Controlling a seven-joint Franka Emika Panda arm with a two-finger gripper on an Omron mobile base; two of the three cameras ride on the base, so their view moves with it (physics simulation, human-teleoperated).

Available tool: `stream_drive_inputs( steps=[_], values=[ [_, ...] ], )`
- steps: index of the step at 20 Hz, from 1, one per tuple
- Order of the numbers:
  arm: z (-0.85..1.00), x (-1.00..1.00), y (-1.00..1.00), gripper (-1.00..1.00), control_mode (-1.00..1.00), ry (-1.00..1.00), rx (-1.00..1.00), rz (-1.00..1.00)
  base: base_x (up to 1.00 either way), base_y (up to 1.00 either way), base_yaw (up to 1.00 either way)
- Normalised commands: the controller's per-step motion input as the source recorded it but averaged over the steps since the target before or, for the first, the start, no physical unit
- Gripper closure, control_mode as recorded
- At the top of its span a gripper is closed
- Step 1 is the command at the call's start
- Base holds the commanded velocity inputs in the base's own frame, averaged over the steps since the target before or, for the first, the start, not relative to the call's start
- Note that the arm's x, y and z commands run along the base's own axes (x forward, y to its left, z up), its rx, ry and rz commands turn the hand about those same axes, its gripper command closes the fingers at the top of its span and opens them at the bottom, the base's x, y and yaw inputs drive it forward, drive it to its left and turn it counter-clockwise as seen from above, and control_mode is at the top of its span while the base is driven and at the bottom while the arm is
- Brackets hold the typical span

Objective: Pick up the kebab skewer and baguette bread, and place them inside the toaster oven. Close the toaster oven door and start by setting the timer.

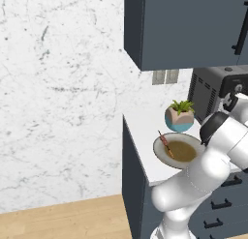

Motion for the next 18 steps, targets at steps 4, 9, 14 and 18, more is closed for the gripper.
stream_drive_inputs(
  steps=[4, 9, 14, 18],
  values=[
    [-0.14, 0.26, 0.00, 1.00, -1.00, 0.00, 0.00, 0.00, 0.00, 0.00, 0.00],
    [-0.16, 0.01, 0.00, 1.00, -1.00, 0.00, -0.02, 0.00, 0.00, 0.00, 0.00],
    [-0.27, 0.00, 0.00, -1.00, -1.00, 0.00, -0.03, 0.00, 0.00, 0.00, 0.00],
    [-0.39, -0.09, 0.00, -1.00, -1.00, 0.00, -0.04, 0.00, 0.00, 0.00, 0.00]
  ],
)
